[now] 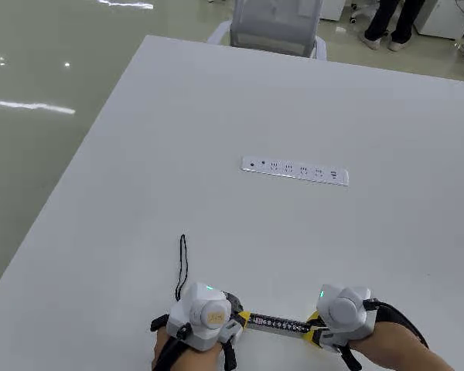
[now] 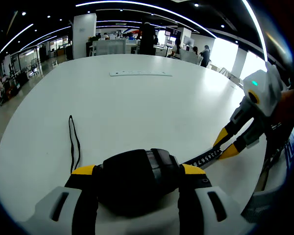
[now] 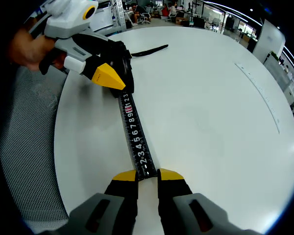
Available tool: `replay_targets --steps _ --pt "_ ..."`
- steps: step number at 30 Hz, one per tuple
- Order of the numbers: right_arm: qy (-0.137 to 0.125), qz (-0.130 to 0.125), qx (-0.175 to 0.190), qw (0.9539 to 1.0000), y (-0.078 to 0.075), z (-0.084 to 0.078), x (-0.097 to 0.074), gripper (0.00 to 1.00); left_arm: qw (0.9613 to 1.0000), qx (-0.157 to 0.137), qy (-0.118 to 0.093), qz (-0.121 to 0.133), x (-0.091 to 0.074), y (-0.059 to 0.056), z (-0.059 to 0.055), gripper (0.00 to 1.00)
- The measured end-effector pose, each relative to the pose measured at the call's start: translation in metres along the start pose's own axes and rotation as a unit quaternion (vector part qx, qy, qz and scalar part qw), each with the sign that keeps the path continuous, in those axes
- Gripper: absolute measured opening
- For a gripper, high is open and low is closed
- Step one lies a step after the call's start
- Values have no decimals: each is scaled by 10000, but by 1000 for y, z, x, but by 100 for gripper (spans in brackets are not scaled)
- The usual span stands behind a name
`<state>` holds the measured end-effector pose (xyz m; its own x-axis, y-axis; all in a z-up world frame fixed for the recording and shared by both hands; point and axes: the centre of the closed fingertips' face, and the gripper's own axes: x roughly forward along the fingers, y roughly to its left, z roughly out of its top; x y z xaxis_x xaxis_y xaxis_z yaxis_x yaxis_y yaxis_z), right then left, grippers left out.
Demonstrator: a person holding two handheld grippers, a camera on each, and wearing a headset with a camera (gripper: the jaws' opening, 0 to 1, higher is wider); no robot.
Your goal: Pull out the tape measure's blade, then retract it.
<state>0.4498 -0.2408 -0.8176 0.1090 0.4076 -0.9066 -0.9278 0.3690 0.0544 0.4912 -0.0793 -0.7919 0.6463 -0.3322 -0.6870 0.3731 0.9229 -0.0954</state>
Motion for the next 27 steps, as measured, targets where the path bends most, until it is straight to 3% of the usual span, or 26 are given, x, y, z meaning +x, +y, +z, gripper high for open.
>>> replay_targets --steps 27 --pt "-42 18 -11 10000 3 11 5 13 10000 -13 3 -19 0 -1 0 63"
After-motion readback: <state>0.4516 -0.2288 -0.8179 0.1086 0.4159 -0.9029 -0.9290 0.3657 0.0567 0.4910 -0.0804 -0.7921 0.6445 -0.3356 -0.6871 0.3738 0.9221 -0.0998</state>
